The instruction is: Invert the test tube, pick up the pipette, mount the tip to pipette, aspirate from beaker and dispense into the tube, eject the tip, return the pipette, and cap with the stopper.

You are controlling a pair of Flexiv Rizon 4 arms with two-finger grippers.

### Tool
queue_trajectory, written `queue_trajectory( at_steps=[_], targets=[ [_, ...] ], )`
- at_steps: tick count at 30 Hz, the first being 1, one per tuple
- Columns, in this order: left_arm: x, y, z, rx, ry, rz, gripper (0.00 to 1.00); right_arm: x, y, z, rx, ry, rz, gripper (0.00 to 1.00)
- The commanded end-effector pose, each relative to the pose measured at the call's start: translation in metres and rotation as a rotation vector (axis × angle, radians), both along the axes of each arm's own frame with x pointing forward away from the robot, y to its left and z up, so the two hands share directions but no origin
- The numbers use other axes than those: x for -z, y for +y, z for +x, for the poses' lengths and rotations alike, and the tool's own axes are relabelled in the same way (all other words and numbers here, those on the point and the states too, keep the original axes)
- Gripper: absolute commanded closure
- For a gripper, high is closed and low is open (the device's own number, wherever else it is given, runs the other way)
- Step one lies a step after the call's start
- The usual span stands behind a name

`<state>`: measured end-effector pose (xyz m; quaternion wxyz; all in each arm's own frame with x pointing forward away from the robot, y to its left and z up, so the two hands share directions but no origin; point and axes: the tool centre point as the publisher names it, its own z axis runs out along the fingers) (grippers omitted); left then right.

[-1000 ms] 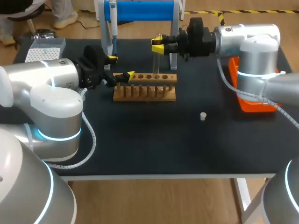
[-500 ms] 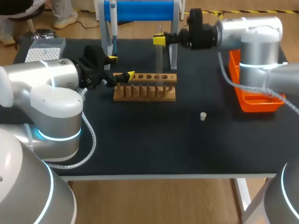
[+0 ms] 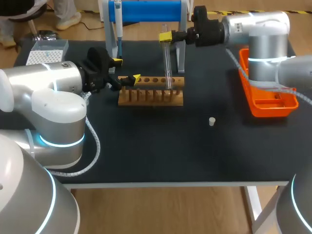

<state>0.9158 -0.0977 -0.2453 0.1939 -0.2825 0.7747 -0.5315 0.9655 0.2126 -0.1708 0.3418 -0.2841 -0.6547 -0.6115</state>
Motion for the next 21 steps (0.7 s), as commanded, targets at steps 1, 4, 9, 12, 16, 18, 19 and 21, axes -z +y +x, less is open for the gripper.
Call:
queue_trajectory(
  at_steps=[1, 4, 9, 12, 16, 18, 19, 21],
  targets=[
    [0.001, 0.001, 0.000, 0.003, -0.003, -0.005, 0.00, 0.003, 0.000, 0.007, -0.046, 0.294, -0.040, 1.00],
    [0.001, 0.001, 0.000, 0.003, -0.003, -0.005, 0.00, 0.004, 0.000, 0.009, -0.056, 0.323, -0.061, 1.00],
    [0.001, 0.001, 0.000, 0.003, -0.003, -0.005, 0.00, 0.007, 0.001, 0.012, -0.059, 0.352, -0.079, 1.00],
    [0.001, 0.001, 0.000, 0.003, -0.003, -0.005, 0.00, 0.008, 0.002, 0.012, -0.071, 0.382, -0.076, 1.00],
    [0.001, 0.001, 0.000, 0.003, -0.003, -0.005, 0.00, 0.011, 0.003, 0.014, -0.074, 0.419, -0.075, 1.00],
    [0.001, 0.001, 0.000, 0.003, -0.003, -0.005, 0.00, 0.012, 0.003, 0.014, -0.092, 0.484, -0.062, 1.00],
    [0.001, 0.001, 0.000, 0.003, -0.003, -0.005, 0.00, 0.012, 0.003, 0.015, -0.085, 0.485, -0.063, 1.00],
    [0.001, 0.001, 0.000, 0.003, -0.003, -0.005, 0.00, 0.015, 0.003, 0.015, -0.075, 0.497, -0.076, 1.00]
  ],
)
